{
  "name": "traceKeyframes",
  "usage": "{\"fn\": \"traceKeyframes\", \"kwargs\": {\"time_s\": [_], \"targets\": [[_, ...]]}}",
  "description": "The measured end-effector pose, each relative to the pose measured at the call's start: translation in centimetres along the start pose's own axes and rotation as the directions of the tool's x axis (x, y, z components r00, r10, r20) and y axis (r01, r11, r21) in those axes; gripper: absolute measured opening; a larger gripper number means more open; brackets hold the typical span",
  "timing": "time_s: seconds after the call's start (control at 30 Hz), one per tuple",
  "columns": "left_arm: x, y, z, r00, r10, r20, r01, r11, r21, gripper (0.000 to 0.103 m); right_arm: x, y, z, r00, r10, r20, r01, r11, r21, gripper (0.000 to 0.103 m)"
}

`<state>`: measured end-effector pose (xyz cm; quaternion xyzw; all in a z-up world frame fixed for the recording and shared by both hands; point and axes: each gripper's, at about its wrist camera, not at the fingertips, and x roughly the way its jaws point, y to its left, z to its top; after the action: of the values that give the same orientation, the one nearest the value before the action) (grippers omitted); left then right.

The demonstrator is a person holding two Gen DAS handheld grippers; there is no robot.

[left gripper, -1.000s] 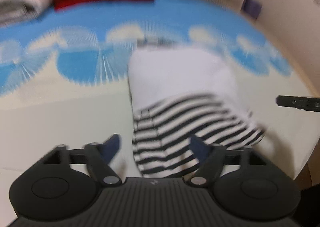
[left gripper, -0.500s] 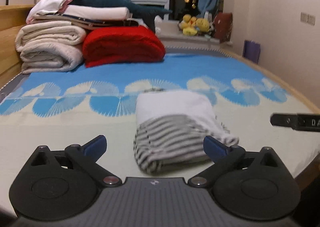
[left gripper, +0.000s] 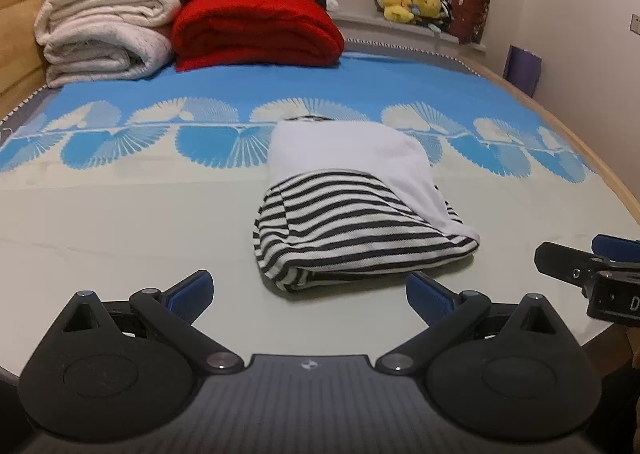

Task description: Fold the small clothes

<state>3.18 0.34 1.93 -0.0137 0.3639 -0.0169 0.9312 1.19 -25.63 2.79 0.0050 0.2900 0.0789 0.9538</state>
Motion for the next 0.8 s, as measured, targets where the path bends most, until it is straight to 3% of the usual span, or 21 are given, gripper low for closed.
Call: {"fn": "traceKeyframes", "kwargs": {"time_s": [0.4, 0.8], "targets": [[2.2, -0.3, 0.3, 0.999, -0.01, -0.047, 0.009, 0.999, -0.031, 0.103, 2.8, 1.1, 0.1, 1.0, 0.018, -0.024, -0.018, 1.0, -0.02, 0.095], [2.3, -0.6, 0.2, 0.999, -0.007, -0.037, 0.006, 1.0, -0.01, 0.103, 3.0, 1.8, 0.0, 0.999, 0.033, -0.025, -0.034, 0.999, -0.041, 0.095]]}}
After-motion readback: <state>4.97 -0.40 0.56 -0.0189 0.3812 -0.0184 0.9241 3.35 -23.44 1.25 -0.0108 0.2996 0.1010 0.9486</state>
